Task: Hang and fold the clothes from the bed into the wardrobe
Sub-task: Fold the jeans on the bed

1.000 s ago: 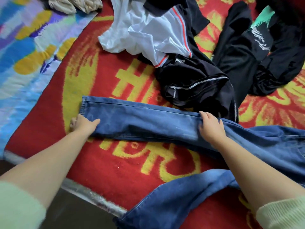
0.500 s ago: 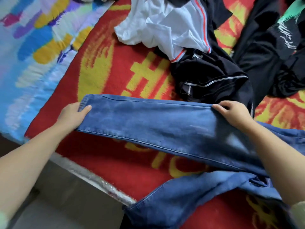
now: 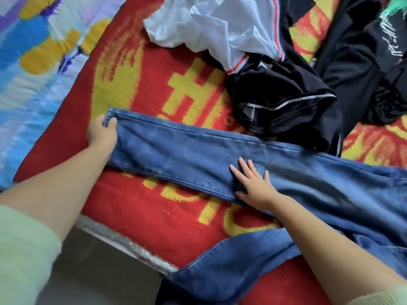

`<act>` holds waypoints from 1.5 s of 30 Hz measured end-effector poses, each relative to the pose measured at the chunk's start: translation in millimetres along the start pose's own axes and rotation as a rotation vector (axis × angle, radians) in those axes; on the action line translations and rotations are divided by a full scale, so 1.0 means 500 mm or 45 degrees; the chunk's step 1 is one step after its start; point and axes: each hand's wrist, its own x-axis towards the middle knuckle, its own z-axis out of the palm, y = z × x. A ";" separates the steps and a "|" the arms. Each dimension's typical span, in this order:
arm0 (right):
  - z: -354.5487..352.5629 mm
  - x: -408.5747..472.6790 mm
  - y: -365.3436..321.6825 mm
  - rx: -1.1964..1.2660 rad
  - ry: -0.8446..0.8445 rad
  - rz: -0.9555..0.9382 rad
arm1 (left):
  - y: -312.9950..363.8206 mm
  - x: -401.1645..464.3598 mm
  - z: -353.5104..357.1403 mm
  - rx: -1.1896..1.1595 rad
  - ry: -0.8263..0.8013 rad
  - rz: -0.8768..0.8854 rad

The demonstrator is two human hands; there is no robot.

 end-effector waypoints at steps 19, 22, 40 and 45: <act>0.189 -0.317 0.131 0.173 0.308 0.183 | 0.005 -0.805 0.174 0.387 -0.960 0.643; 0.242 -0.360 0.178 0.657 0.207 0.463 | 0.015 -0.856 0.205 0.667 -0.965 0.643; 0.089 -0.379 0.025 2.347 -0.193 -0.101 | -0.030 -0.902 0.115 0.281 -0.393 0.130; 0.081 -0.373 0.032 1.983 0.014 -0.122 | -0.002 -0.712 -0.023 -0.306 -0.101 -0.068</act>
